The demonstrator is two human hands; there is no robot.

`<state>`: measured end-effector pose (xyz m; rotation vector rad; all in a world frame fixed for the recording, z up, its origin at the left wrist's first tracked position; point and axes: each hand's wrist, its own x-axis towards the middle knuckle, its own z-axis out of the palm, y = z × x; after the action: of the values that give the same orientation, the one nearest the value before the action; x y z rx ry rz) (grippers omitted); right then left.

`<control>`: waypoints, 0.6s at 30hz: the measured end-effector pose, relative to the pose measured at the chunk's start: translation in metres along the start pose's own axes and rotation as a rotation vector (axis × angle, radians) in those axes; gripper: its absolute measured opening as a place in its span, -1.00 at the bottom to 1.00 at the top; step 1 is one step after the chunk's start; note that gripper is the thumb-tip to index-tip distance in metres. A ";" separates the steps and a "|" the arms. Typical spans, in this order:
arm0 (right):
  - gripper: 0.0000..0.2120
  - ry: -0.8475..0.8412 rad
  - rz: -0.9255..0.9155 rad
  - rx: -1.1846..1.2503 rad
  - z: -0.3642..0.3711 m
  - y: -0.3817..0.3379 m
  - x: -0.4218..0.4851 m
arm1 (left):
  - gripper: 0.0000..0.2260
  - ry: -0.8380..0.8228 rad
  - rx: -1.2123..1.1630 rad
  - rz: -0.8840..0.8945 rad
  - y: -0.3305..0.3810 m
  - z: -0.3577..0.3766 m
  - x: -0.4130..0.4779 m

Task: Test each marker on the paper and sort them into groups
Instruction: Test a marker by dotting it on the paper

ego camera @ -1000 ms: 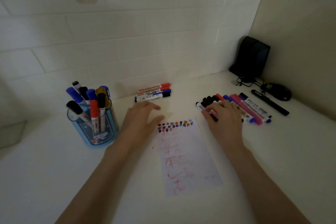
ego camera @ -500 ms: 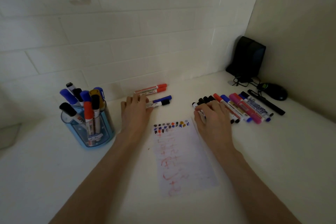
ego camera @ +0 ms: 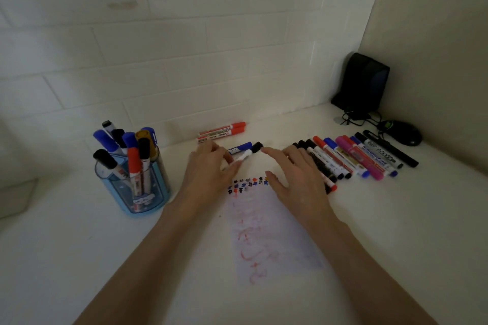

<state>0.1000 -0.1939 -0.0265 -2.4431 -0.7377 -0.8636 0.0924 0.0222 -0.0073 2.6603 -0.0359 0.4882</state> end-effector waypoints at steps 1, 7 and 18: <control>-0.55 -0.013 -0.031 0.003 0.001 -0.002 0.000 | -0.72 -0.066 -0.158 -0.008 0.006 -0.003 -0.003; -0.89 0.101 -0.062 0.099 0.001 -0.006 0.004 | -0.45 -0.423 -0.695 -0.096 0.018 -0.024 -0.010; -0.82 -0.114 0.490 1.018 0.001 -0.034 0.004 | -0.86 -0.246 -0.433 0.232 0.010 -0.004 -0.027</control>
<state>0.0820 -0.1663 -0.0173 -1.6162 -0.4114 -0.0809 0.0654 0.0132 -0.0093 2.2801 -0.4731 0.1899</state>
